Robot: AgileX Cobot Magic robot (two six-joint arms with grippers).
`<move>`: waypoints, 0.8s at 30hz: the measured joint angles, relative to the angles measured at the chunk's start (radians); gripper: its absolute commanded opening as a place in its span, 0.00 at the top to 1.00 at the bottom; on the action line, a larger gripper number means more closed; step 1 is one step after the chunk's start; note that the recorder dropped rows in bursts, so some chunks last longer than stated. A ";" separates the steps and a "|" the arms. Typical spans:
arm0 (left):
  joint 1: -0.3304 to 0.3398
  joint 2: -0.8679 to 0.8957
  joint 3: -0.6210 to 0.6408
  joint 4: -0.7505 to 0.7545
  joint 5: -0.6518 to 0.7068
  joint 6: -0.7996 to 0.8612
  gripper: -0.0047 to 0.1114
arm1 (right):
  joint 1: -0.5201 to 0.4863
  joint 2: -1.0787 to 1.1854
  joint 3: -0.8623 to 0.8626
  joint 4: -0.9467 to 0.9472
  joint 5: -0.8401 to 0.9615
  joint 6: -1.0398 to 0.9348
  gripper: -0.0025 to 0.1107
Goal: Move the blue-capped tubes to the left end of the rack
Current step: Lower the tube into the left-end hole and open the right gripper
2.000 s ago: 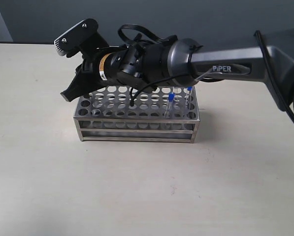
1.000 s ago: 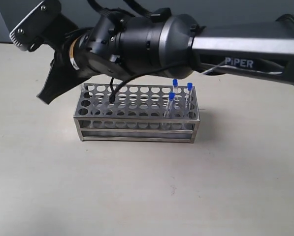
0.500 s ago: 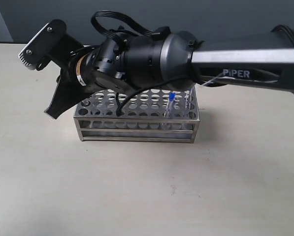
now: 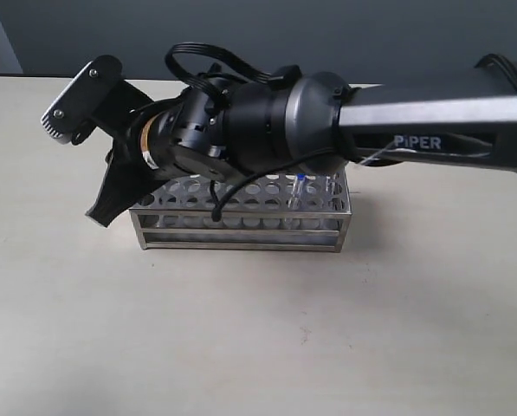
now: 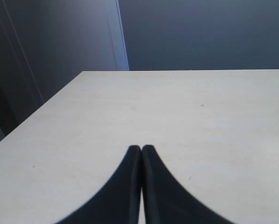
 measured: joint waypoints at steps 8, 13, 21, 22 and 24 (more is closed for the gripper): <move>0.000 0.000 0.000 0.000 0.000 0.000 0.96 | -0.003 0.019 0.005 0.034 -0.047 -0.008 0.98; 0.000 0.000 0.000 0.000 0.000 0.000 0.96 | -0.013 0.067 0.002 0.034 -0.080 -0.012 0.98; 0.000 0.000 0.000 0.000 0.000 0.000 0.96 | -0.014 0.085 -0.006 0.038 -0.118 -0.015 0.97; 0.000 0.000 0.000 0.000 0.000 0.000 0.96 | -0.014 0.085 -0.006 0.038 -0.118 -0.015 0.95; 0.000 0.000 0.000 0.000 0.000 0.000 0.96 | -0.014 0.087 -0.006 0.038 -0.122 -0.015 0.89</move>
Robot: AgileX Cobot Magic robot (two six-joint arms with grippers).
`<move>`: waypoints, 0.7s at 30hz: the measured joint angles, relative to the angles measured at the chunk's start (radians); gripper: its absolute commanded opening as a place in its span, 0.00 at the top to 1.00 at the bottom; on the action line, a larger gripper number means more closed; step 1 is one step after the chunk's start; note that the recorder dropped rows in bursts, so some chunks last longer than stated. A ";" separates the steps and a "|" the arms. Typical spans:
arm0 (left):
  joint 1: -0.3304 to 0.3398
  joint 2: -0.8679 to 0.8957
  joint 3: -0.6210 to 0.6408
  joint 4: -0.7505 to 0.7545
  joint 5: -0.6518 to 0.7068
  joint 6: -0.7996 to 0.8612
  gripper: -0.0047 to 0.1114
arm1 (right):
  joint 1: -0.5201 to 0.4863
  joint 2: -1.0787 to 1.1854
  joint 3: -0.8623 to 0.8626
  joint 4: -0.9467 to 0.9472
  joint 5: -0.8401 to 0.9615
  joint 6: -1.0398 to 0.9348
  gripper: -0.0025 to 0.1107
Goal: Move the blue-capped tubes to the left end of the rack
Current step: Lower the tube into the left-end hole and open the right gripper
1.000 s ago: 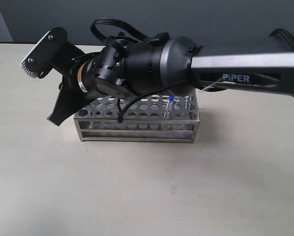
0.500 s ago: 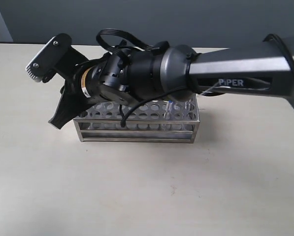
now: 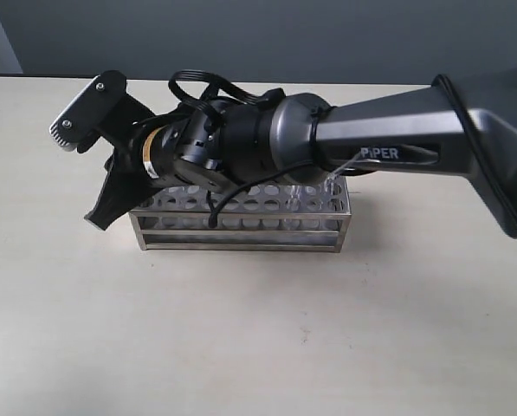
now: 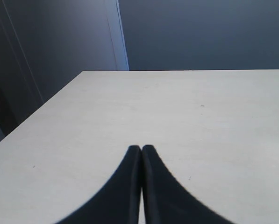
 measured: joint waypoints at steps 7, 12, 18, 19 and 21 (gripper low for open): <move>0.000 0.000 0.000 0.000 0.000 0.000 0.96 | -0.013 0.011 0.002 0.023 0.000 0.008 0.83; 0.000 0.000 0.000 0.000 0.000 0.000 0.96 | -0.036 0.024 0.006 0.048 -0.002 0.019 0.83; 0.000 0.000 0.000 0.000 0.000 0.000 0.96 | -0.046 0.024 0.006 0.054 -0.014 0.023 0.83; 0.000 0.000 0.000 0.000 0.000 0.000 0.96 | -0.046 0.024 0.008 0.054 -0.019 0.023 0.83; 0.000 0.000 0.000 0.000 0.000 0.000 0.96 | -0.046 0.024 0.008 0.052 -0.023 0.023 0.83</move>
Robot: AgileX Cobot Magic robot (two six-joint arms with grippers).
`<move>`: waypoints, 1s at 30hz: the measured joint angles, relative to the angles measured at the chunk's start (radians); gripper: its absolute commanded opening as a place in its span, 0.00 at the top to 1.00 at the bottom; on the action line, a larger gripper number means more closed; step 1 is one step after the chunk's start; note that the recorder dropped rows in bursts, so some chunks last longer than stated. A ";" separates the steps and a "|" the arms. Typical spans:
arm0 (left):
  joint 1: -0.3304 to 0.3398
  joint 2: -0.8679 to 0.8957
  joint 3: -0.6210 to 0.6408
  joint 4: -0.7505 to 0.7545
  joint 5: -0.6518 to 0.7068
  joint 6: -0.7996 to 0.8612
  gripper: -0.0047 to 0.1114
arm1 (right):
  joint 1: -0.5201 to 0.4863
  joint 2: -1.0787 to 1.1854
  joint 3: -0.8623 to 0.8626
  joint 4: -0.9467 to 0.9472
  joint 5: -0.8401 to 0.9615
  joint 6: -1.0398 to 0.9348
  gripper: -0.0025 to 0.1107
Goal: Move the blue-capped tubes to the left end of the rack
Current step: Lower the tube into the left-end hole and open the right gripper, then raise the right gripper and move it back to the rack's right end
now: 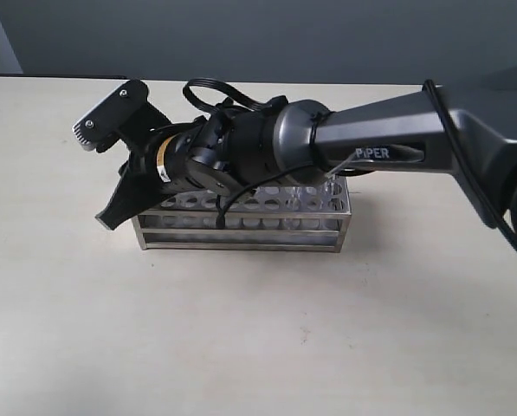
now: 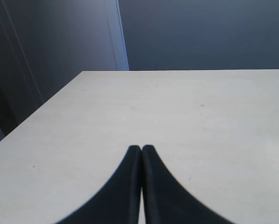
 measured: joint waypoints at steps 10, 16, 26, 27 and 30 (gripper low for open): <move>0.000 0.000 0.000 0.000 0.000 0.000 0.96 | -0.007 0.002 0.000 -0.010 -0.005 -0.004 0.53; 0.000 0.000 0.000 0.000 0.000 0.000 0.96 | -0.007 -0.170 0.009 -0.048 0.058 -0.006 0.54; 0.000 0.000 0.000 0.000 0.000 0.000 0.96 | -0.191 -0.605 0.299 -0.155 0.068 0.091 0.54; 0.000 0.000 0.000 0.000 0.000 0.000 0.96 | -0.219 -0.633 0.351 -0.155 0.021 0.106 0.54; 0.000 0.000 0.000 0.000 0.000 0.000 0.96 | -0.317 -0.715 0.547 -0.147 -0.163 0.138 0.54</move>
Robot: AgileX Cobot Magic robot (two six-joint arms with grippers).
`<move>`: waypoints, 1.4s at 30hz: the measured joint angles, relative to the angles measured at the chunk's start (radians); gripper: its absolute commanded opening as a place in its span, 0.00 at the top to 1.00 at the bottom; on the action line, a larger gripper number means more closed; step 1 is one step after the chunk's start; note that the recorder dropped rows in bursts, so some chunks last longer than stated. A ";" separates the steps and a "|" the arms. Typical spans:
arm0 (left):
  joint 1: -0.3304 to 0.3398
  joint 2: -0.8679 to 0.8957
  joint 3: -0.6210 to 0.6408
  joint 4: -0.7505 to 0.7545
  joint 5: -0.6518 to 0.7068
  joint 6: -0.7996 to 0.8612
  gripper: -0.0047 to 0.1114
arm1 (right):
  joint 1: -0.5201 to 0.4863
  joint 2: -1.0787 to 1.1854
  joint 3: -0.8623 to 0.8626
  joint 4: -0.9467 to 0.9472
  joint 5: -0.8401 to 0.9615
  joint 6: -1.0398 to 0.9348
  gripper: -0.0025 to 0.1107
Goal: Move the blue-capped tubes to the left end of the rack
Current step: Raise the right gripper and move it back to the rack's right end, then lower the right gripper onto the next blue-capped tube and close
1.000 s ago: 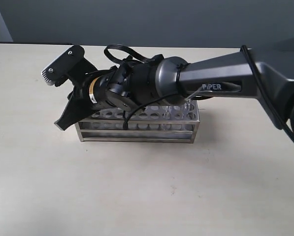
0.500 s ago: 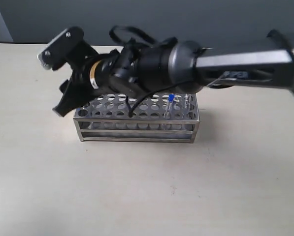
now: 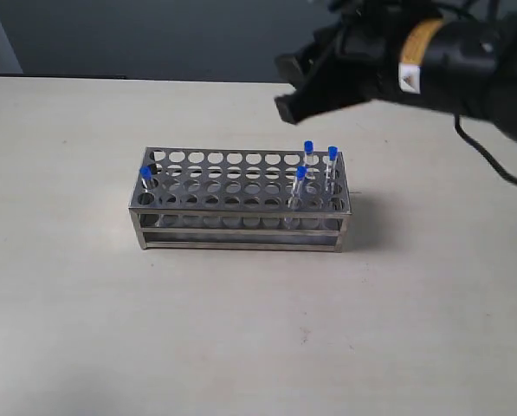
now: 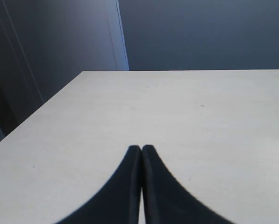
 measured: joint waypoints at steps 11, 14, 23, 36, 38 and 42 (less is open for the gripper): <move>0.000 0.000 0.000 0.000 0.000 0.000 0.96 | -0.217 0.000 0.409 0.232 -0.494 -0.195 0.54; 0.000 0.000 0.000 0.000 0.000 0.000 0.96 | -0.222 0.046 0.414 0.293 -0.568 -0.259 0.54; 0.000 0.000 0.000 0.000 0.000 0.000 0.96 | -0.222 0.213 0.350 0.382 -0.674 -0.339 0.54; 0.000 0.000 0.000 0.000 0.000 0.000 0.96 | -0.222 0.404 0.248 0.374 -0.685 -0.339 0.54; 0.000 0.000 0.000 0.000 0.000 0.000 0.96 | -0.222 0.423 0.234 0.374 -0.700 -0.339 0.54; 0.000 0.000 0.000 0.000 0.000 0.000 0.96 | -0.222 0.449 0.217 0.372 -0.720 -0.339 0.54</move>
